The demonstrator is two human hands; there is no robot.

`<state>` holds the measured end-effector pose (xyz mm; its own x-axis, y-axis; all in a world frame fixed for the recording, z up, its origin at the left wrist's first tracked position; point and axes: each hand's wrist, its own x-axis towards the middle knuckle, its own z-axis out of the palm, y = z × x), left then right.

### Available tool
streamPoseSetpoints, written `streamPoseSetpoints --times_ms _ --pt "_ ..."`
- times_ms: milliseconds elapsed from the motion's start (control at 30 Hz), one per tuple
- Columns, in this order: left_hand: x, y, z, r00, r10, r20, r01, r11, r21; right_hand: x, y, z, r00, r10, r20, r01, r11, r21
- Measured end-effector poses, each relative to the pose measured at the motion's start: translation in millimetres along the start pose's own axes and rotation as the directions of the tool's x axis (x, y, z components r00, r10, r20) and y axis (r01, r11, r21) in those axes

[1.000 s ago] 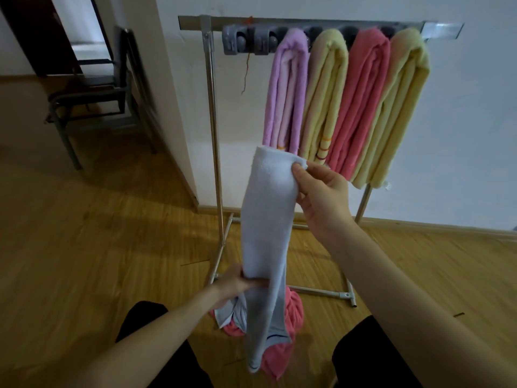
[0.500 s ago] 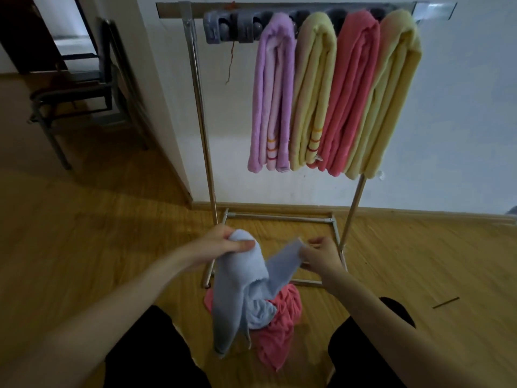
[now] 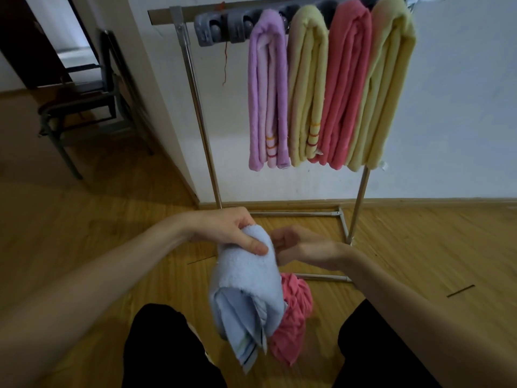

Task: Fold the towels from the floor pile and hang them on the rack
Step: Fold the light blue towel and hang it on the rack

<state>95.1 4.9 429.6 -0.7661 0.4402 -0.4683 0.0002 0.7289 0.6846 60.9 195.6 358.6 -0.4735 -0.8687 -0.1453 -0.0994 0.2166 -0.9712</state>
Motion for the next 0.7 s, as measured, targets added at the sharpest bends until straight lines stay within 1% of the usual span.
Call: streamPoseSetpoints --times_ms 67,133,267,367,467,533,567,633,667,700 --pt "-3 -1 -1 1.000 -0.007 0.004 0.007 1.000 -0.003 -1 1 0 0.999 0.018 0.037 -0.020 0.999 0.049" --pt "-6 -4 -3 1.000 -0.005 -0.001 0.005 1.000 -0.013 -6 -2 -3 0.999 0.029 0.042 -0.033 0.996 0.085" --pt "-11 -14 -3 0.999 -0.014 -0.031 0.013 0.999 -0.043 -14 -11 -13 0.999 0.033 -0.022 -0.031 0.995 0.098" --pt "-12 -25 2 0.998 -0.007 -0.065 0.003 0.998 -0.061 -19 -12 -24 0.999 0.025 -0.036 -0.021 0.993 0.120" --pt "-11 -38 6 0.996 -0.034 -0.084 0.024 0.994 -0.110 -25 -8 -33 0.996 0.062 -0.061 -0.049 0.978 0.203" --pt "-12 -47 5 0.997 -0.040 -0.068 0.031 0.990 -0.135 -27 -1 -39 0.990 0.108 -0.096 -0.084 0.971 0.222" --pt "-13 -51 4 0.997 -0.041 -0.064 0.031 0.988 -0.152 -27 2 -41 0.985 0.127 -0.116 -0.101 0.973 0.208" --pt "-14 -55 0 0.996 -0.042 -0.081 0.026 0.980 -0.195 -25 4 -44 0.978 0.128 -0.166 -0.112 0.988 0.106" --pt "-14 -55 -2 0.992 -0.040 -0.116 0.015 0.978 -0.206 -23 2 -46 0.976 0.104 -0.191 -0.098 0.994 0.041" --pt "-13 -54 -6 0.983 -0.041 -0.177 0.008 0.983 -0.182 -21 -2 -47 0.976 0.063 -0.207 -0.068 0.998 -0.016"
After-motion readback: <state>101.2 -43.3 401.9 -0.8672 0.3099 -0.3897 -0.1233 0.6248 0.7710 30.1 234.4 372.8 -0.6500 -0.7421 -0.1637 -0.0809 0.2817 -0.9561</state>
